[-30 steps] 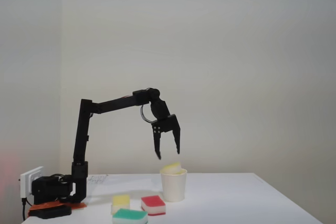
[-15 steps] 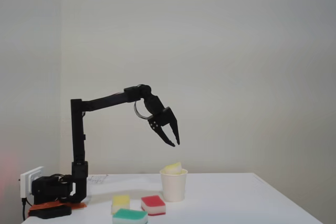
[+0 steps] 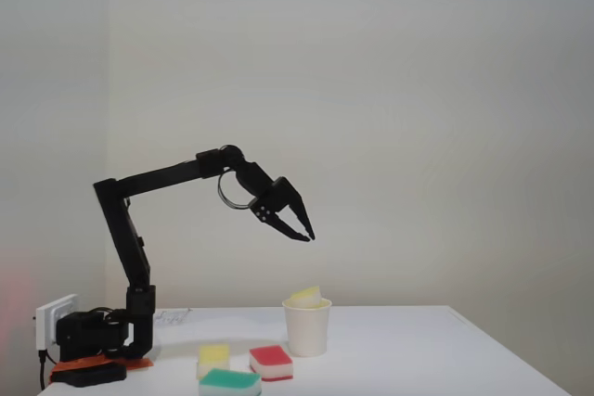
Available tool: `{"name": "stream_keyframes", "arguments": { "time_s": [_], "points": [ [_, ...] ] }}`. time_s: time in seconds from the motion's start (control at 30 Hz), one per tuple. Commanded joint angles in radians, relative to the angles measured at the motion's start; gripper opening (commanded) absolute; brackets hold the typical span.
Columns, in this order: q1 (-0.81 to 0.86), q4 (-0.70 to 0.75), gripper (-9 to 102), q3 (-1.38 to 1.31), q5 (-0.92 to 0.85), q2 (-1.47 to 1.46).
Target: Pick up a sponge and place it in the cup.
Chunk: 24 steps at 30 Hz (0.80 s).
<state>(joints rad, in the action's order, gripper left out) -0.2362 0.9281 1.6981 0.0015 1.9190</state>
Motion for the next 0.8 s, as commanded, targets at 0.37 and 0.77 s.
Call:
{"name": "stream_keyframes", "arguments": {
  "time_s": [0.37, 0.77],
  "points": [
    [0.055, -0.054, 0, 0.255, -0.152, 0.356],
    [0.121, -0.106, 0, 0.494, -0.210, 0.652]
  ]
}}
